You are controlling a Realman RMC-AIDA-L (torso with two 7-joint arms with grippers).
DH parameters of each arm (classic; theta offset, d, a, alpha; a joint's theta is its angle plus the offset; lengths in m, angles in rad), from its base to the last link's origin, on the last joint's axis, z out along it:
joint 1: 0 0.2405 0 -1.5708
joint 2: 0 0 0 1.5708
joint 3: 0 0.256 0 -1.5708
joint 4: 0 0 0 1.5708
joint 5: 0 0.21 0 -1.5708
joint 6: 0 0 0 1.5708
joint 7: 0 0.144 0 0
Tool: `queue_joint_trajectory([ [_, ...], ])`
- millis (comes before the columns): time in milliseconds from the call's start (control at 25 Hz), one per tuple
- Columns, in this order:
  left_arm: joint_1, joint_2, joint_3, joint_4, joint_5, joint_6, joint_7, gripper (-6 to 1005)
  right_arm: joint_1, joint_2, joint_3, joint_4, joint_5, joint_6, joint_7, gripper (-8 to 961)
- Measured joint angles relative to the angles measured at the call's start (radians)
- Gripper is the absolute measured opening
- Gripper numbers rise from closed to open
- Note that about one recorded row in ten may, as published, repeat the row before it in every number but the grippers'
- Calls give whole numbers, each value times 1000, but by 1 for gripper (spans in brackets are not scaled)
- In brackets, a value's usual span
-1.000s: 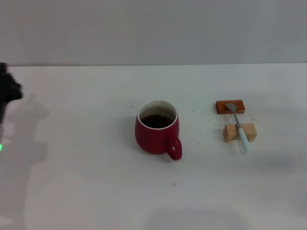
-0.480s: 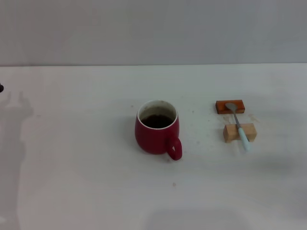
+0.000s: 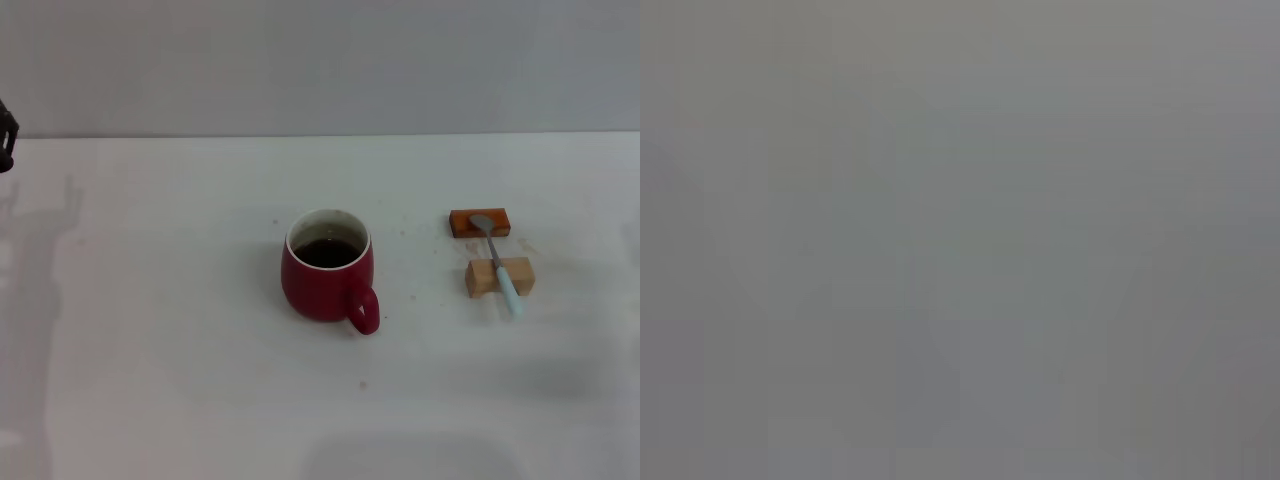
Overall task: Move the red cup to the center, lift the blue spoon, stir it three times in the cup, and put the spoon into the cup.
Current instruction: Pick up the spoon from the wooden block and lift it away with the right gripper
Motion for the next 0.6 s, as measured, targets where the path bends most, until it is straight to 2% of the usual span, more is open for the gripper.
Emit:
queue_joint_trajectory([
  [40, -6, 0, 0, 6, 0, -1, 1, 623, -10, 0, -24, 20, 12, 3, -22, 790],
  [160, -10, 0, 0, 11, -1, -2, 1, 743, -27, 1, -127, 70, 104, 8, -100, 790],
  [200, -10, 0, -1, 11, -1, -2, 1, 783, -24, 1, -199, 85, 173, 3, -142, 790],
  [240, -10, 0, -1, 11, -1, -1, 1, 823, -24, 1, -199, 85, 173, 3, -142, 790],
  [360, -10, 0, -1, 11, -1, 2, 1, 832, -19, 2, -285, 101, 248, -15, -195, 791],
  [600, -3, 1, -1, 11, -3, 4, 3, 842, -36, 2, -401, 156, 293, -45, -286, 791],
])
